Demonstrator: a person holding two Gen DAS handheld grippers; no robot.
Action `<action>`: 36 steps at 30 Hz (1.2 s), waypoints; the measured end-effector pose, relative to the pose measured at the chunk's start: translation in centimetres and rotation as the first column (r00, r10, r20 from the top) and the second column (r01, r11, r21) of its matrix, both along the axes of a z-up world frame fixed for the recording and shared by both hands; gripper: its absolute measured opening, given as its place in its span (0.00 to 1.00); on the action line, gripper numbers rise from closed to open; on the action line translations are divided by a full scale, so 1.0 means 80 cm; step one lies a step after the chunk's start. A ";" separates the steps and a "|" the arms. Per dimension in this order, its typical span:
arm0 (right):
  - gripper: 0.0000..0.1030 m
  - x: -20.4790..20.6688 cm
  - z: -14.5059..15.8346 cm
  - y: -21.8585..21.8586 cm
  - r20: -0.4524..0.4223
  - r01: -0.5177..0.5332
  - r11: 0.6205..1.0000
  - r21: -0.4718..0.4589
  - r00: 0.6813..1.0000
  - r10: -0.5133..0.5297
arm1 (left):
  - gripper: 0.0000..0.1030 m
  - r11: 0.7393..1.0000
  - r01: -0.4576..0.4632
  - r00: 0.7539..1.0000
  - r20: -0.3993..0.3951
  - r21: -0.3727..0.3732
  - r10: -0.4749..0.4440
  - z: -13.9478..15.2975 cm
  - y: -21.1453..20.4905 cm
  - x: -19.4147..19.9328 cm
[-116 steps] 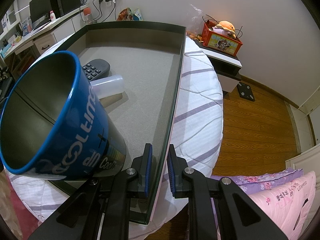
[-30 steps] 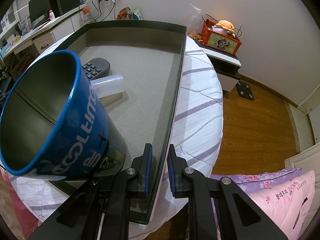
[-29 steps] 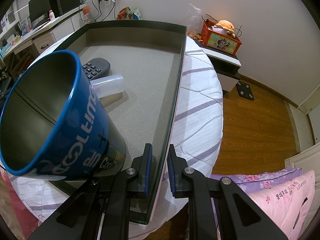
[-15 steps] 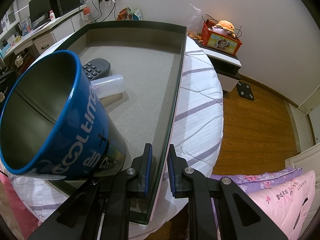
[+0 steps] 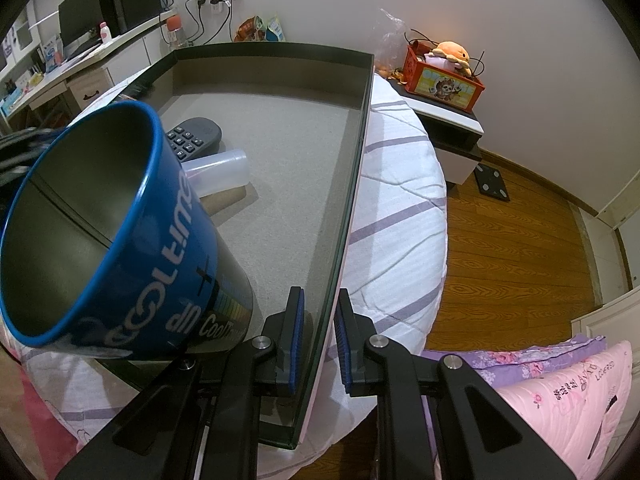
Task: Organize rigid objects
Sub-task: 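Lower the bracelet into the pink box and open the left tool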
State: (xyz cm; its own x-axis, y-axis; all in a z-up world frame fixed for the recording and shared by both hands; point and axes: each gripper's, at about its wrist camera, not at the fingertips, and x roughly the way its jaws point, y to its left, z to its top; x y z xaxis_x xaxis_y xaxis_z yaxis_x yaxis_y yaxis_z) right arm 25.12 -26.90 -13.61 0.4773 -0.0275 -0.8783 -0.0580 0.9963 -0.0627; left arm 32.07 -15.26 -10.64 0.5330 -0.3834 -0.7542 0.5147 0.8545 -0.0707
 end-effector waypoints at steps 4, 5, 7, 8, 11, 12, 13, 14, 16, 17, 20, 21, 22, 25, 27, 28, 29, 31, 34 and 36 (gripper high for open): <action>0.16 0.000 0.000 -0.001 0.004 0.000 1.000 0.003 1.000 0.000 | 0.17 0.999 0.036 0.999 -0.030 -0.023 -0.036 -0.006 -0.014 0.003; 0.16 -0.001 0.000 -0.001 0.005 0.000 1.000 0.004 1.000 0.000 | 0.17 0.999 0.038 0.999 -0.029 -0.015 -0.039 -0.007 -0.019 0.004; 0.16 -0.001 0.000 -0.001 0.006 0.000 1.000 0.005 1.000 0.000 | 0.17 0.999 0.040 0.999 -0.037 -0.009 -0.040 -0.010 -0.024 0.009; 0.16 -0.001 0.000 -0.001 0.006 0.000 1.000 0.006 1.000 0.000 | 0.17 0.999 0.039 0.998 -0.045 -0.010 -0.039 -0.012 -0.025 0.011; 0.16 -0.002 -0.001 0.000 0.006 0.001 1.000 0.005 1.000 -0.001 | 0.17 0.999 0.033 0.997 -0.069 -0.009 -0.034 -0.021 -0.027 0.018; 0.16 -0.002 -0.001 0.000 0.006 0.000 1.000 0.006 1.000 0.000 | 0.18 0.999 0.031 0.996 -0.078 -0.011 -0.032 -0.022 -0.027 0.019; 0.16 -0.002 -0.001 -0.001 0.007 0.000 1.000 0.006 1.000 0.000 | 0.19 0.999 0.030 0.996 -0.081 -0.010 -0.031 -0.022 -0.026 0.018; 0.17 -0.002 -0.001 0.000 0.006 0.000 1.000 0.005 1.000 0.000 | 0.22 1.000 0.028 0.997 -0.072 -0.004 -0.028 -0.020 -0.025 0.016; 0.17 -0.002 -0.001 0.000 0.006 0.000 1.000 0.005 1.000 0.000 | 0.39 1.000 0.013 0.999 -0.043 0.006 -0.013 -0.013 -0.018 0.008; 0.17 -0.002 -0.001 0.000 0.006 0.000 1.000 0.005 1.000 0.000 | 0.44 1.000 0.004 1.000 -0.029 -0.001 -0.005 -0.007 -0.011 0.003; 0.16 -0.002 -0.001 -0.001 0.006 0.000 1.000 0.006 1.000 0.000 | 0.55 1.000 -0.012 1.000 0.003 -0.007 0.012 0.006 0.013 -0.013; 0.16 -0.002 -0.001 -0.001 0.006 0.000 1.000 0.006 1.000 0.000 | 0.55 1.000 -0.013 1.000 0.012 -0.004 0.013 0.009 0.019 -0.019; 0.16 -0.002 -0.001 0.000 0.006 0.000 1.000 0.005 1.000 0.000 | 0.56 1.000 -0.011 1.000 0.016 -0.002 0.011 0.012 0.026 -0.026; 0.16 -0.001 -0.001 0.000 0.004 0.000 1.000 0.005 1.000 0.000 | 0.60 1.000 0.017 1.000 -0.001 0.001 -0.017 0.015 0.042 -0.047; 0.16 0.000 -0.001 0.000 0.005 0.001 1.000 0.004 1.000 -0.001 | 0.62 0.999 0.034 0.999 -0.008 0.018 -0.033 0.012 0.047 -0.056; 0.16 0.000 -0.001 -0.001 0.005 0.000 1.000 0.006 1.000 0.000 | 0.63 0.999 0.036 0.999 -0.014 0.030 -0.035 0.009 0.048 -0.059; 0.16 0.000 -0.001 -0.001 0.005 0.001 1.000 0.007 1.000 -0.001 | 0.64 0.998 0.038 0.999 -0.024 0.043 -0.037 0.006 0.048 -0.060; 0.16 0.000 -0.001 -0.001 0.003 0.002 1.000 0.005 1.000 -0.002 | 0.64 0.997 0.044 0.998 -0.042 0.070 -0.041 -0.001 0.047 -0.061; 0.16 0.000 -0.001 -0.001 0.001 0.001 1.000 0.004 1.000 -0.001 | 0.64 0.991 0.050 0.998 -0.054 0.125 -0.044 -0.009 0.041 -0.063; 0.16 0.000 -0.001 -0.001 -0.001 0.001 1.000 0.003 1.000 -0.001 | 0.66 0.989 0.063 0.996 -0.070 0.132 -0.054 -0.013 0.039 -0.064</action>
State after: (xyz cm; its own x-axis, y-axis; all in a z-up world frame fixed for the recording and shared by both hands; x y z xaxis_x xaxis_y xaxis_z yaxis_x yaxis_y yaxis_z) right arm 25.13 -26.97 -13.69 0.4767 -0.0250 -0.8787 -0.0572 0.9966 -0.0594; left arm 26.97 -12.11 -11.64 0.4596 -0.3056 -0.8339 0.5623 0.8269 0.0068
